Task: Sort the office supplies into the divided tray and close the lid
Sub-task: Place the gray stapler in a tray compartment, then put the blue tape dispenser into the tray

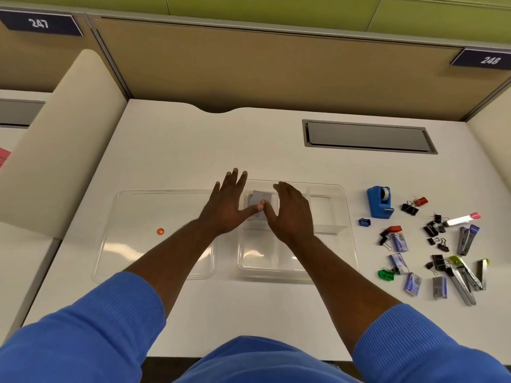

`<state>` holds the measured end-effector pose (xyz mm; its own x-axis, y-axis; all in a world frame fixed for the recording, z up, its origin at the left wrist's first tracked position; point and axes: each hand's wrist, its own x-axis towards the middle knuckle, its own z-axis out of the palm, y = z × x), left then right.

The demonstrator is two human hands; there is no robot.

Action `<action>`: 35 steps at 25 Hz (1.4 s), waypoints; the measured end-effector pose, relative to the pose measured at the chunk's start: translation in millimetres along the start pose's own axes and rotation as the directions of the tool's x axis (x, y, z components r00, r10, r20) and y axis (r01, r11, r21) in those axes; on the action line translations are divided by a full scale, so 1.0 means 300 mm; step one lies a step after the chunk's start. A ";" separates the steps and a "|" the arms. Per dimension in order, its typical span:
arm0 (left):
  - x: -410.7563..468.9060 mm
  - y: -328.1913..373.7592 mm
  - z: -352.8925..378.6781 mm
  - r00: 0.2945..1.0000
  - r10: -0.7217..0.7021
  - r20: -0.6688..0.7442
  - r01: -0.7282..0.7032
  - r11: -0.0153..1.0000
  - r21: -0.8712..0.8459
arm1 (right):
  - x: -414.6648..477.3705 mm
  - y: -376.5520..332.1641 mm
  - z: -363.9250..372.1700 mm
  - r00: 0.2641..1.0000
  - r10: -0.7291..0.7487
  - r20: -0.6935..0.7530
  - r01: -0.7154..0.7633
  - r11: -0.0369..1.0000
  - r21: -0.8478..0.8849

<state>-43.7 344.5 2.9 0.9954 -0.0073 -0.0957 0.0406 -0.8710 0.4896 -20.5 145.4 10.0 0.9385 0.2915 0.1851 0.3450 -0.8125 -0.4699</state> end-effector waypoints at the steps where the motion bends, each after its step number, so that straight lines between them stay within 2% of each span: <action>1: 0.006 0.018 -0.002 0.999 0.031 -0.016 -0.031 0.999 0.021 | -0.006 0.012 -0.013 1.000 -0.013 0.016 0.013 1.000 -0.026; 7: 0.020 0.179 0.040 0.991 0.132 0.036 -0.135 0.986 0.100 | -0.066 0.167 -0.126 0.996 0.016 0.091 -0.001 0.988 -0.154; 13: 0.017 0.389 0.127 0.984 0.173 0.043 -0.176 0.981 0.082 | -0.137 0.364 -0.250 0.996 0.063 0.066 -0.053 0.988 -0.144; 20: 0.049 0.651 0.244 0.974 0.205 0.092 -0.215 0.971 0.109 | -0.217 0.621 -0.369 0.982 0.186 0.041 -0.178 0.973 -0.146; 27: 0.131 0.824 0.343 0.977 0.183 0.106 -0.198 0.968 0.155 | -0.216 0.822 -0.425 0.962 0.272 0.010 -0.269 0.957 -0.107; 30: 0.177 0.868 0.393 0.977 0.175 0.119 -0.191 0.971 0.146 | -0.194 0.892 -0.420 0.963 0.271 0.020 -0.267 0.958 -0.101; 35: 0.282 0.925 0.458 0.975 0.165 0.147 -0.196 0.954 0.225 | -0.143 0.973 -0.406 0.963 0.263 0.051 -0.257 0.960 -0.108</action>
<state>39.8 34.7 11.5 0.9646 -0.2233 -0.1402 -0.1755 -0.9406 0.2908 38.2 -165.7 -29.9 0.9956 0.0929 0.0103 0.0890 -0.9099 -0.4053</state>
